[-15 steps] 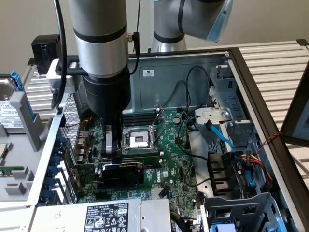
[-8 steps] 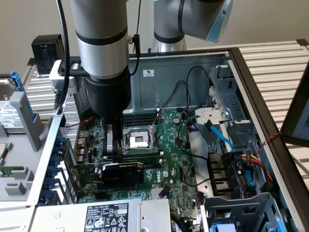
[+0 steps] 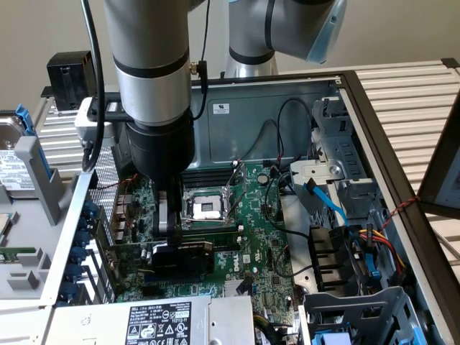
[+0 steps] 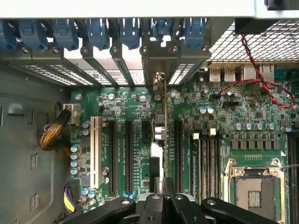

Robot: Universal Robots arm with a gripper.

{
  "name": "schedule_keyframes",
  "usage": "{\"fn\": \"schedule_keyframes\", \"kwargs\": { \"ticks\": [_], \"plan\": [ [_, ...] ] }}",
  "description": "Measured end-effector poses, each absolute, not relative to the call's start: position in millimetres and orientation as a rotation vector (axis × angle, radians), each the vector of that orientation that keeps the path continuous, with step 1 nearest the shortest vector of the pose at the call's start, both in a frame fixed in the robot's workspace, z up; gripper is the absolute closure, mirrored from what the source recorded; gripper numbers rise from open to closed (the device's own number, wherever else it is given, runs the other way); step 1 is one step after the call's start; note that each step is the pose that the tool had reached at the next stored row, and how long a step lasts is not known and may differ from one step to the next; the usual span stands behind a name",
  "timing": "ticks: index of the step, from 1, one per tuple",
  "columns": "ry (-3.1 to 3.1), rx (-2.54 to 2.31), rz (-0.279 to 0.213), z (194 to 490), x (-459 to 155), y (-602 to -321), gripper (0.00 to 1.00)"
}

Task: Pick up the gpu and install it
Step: 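Press down on the gpu until it lock into place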

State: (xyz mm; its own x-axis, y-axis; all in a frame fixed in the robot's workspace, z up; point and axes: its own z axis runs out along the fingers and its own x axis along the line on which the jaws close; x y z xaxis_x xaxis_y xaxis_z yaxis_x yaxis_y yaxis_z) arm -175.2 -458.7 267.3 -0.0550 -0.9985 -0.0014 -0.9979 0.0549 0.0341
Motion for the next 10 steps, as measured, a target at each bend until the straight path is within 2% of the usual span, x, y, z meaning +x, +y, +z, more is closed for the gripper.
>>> {"fn": "schedule_keyframes", "kwargs": {
  "ticks": [4, 10],
  "plan": [
    [-2.266, 2.144, -0.041, 267, -176, -459, 0.89],
    [-2.266, 2.145, -0.042, 293, -177, -459, 0.89]
  ]
}}
